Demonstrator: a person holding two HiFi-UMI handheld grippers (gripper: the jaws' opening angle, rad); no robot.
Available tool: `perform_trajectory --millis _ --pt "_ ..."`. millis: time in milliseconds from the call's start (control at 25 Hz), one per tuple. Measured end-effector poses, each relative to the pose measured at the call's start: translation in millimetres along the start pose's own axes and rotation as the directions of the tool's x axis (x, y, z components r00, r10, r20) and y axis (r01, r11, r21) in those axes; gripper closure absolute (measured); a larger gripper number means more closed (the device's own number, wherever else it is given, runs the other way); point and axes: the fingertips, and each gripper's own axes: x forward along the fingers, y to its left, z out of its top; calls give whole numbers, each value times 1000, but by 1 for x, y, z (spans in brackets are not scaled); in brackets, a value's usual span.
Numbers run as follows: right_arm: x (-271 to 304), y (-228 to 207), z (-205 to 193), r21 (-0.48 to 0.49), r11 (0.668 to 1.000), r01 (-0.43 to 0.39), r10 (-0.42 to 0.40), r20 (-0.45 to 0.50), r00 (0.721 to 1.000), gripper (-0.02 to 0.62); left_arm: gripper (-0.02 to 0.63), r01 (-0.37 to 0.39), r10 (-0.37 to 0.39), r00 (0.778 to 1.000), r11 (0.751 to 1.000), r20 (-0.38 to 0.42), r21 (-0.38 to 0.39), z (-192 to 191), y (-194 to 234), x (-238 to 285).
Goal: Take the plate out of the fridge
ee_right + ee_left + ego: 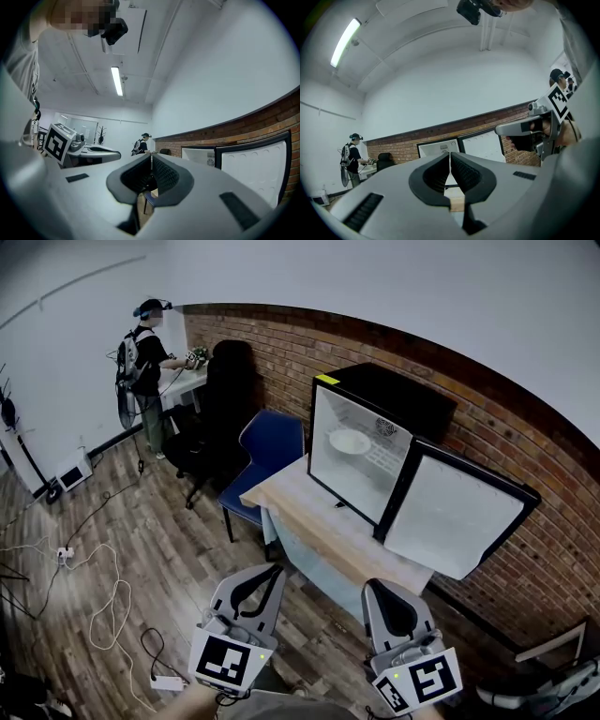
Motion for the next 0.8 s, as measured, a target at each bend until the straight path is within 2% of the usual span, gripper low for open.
perform_trajectory --millis 320,800 --pt "6 -5 -7 9 1000 -13 13 12 1000 563 583 -9 9 1000 1000 -1 9 -4 -2 5" --pt "42 -23 -20 5 1000 -5 5 3 1000 563 583 11 -11 1000 1000 1 13 -16 16 38"
